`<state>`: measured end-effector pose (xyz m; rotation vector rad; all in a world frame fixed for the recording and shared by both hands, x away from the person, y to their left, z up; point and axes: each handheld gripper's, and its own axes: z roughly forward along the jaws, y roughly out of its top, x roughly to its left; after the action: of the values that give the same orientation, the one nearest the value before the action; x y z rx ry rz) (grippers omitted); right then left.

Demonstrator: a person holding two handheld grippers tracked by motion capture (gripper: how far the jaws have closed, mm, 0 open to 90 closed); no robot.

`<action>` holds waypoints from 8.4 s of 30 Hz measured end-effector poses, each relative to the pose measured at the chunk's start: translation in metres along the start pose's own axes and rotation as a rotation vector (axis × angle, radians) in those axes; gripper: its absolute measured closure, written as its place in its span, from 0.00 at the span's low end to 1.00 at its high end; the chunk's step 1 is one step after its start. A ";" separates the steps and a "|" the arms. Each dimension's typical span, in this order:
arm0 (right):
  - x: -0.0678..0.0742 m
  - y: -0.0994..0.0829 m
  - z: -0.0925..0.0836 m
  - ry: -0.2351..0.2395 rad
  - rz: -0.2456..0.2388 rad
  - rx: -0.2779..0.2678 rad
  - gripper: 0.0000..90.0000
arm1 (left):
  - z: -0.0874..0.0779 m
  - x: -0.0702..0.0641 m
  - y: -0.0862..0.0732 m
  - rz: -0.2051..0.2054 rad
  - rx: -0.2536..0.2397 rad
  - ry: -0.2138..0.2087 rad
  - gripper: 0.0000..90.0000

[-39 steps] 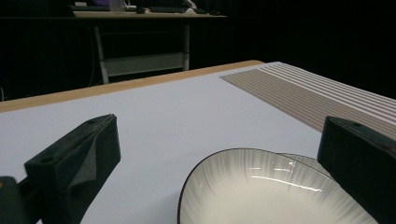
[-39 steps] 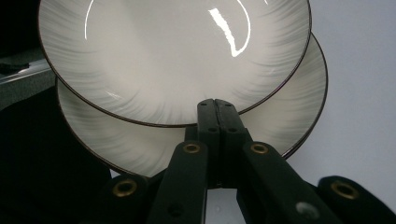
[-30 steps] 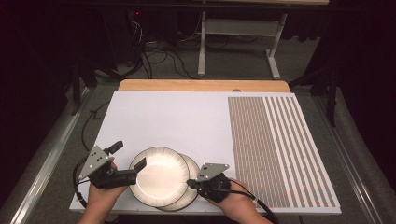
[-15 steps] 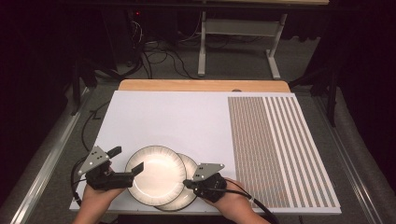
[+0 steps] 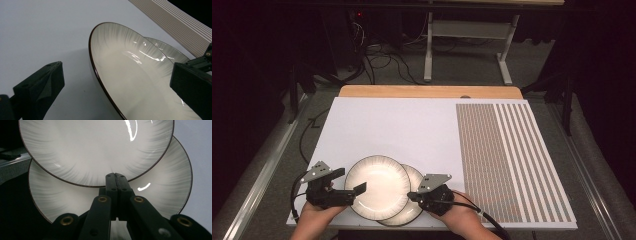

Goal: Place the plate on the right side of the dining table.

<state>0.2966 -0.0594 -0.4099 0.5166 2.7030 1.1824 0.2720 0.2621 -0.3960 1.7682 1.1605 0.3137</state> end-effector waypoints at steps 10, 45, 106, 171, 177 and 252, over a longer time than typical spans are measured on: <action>0.000 0.000 0.000 -0.002 0.000 -0.004 1.00 | 0.011 0.002 -0.007 -0.054 0.121 -0.065 0.01; 0.002 -0.001 0.002 -0.016 -0.010 0.003 1.00 | 0.008 0.005 -0.003 -0.138 0.150 -0.109 0.67; -0.056 -0.046 -0.121 -0.381 0.205 -0.272 0.25 | -0.015 -0.004 0.004 -0.015 -0.144 -0.040 0.88; -0.029 0.014 -0.052 -0.225 0.116 -0.307 0.11 | -0.035 0.002 0.004 0.108 -0.267 0.037 0.88; -0.025 0.018 -0.039 -0.198 0.108 -0.299 0.15 | -0.035 0.001 0.004 0.116 -0.268 0.038 0.88; -0.062 0.028 -0.063 -0.116 0.229 -0.312 0.94 | 0.003 -0.058 0.059 0.194 -0.257 -0.080 0.88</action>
<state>0.3440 -0.1076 -0.3469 0.8312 2.3487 1.5424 0.2778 0.2085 -0.3333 1.6515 0.8527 0.4815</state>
